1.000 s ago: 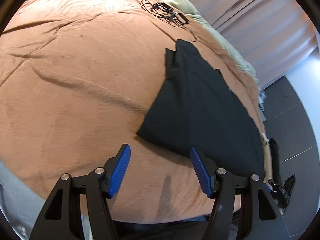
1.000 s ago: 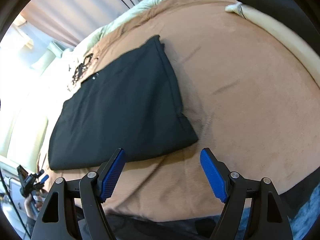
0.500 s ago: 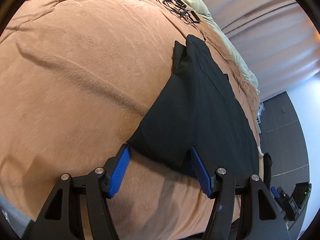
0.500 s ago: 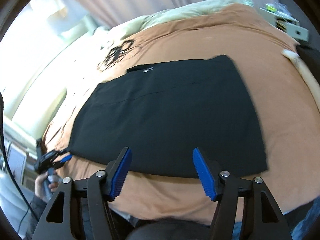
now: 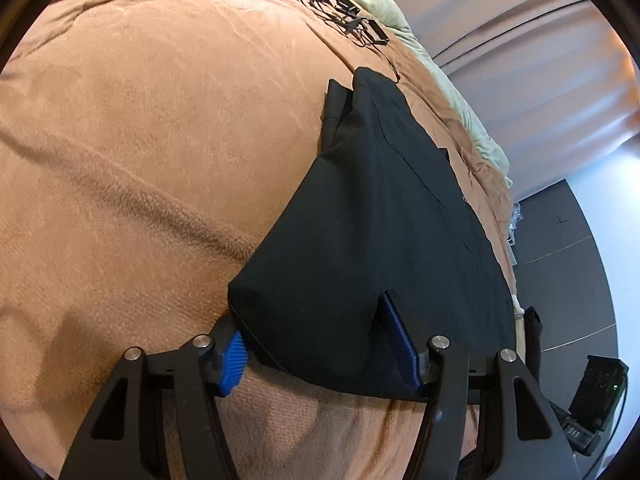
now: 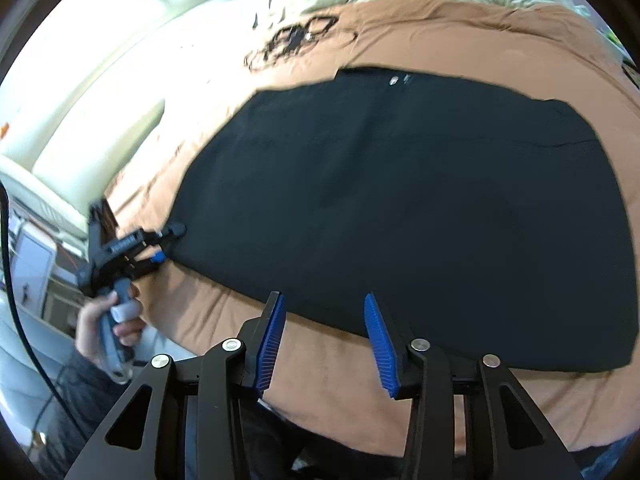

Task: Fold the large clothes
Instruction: 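Grasp the jacket edge with the right gripper while the left gripper grasps beside it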

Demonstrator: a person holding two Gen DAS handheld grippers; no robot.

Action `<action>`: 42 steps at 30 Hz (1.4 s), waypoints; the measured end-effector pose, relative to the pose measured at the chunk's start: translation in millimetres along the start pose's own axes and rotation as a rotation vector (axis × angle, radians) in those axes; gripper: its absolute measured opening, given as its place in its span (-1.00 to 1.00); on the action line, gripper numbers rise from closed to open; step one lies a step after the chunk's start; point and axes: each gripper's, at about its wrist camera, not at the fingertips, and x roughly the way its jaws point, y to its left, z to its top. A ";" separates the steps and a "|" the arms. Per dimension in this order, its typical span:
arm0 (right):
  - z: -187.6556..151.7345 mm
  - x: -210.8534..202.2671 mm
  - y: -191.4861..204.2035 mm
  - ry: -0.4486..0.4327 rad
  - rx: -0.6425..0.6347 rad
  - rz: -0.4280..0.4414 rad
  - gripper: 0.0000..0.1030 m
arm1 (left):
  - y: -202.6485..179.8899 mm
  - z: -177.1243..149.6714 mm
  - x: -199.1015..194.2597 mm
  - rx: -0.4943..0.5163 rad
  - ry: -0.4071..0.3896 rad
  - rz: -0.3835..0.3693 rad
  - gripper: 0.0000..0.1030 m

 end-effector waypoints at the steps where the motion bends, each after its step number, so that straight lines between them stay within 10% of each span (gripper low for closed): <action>1: -0.8 8.4 3.1 0.011 -0.005 -0.008 -0.22 | -1.1 -0.2 -0.8 0.006 -0.001 0.007 0.13; 16: 40.0 95.6 -17.4 0.057 0.037 -0.171 -0.64 | -5.3 0.2 -7.5 -0.007 -0.025 0.022 0.03; 42: 172.1 138.9 -99.7 -0.052 0.249 -0.120 -0.86 | 4.2 -7.3 -4.8 -0.155 -0.055 0.035 -0.16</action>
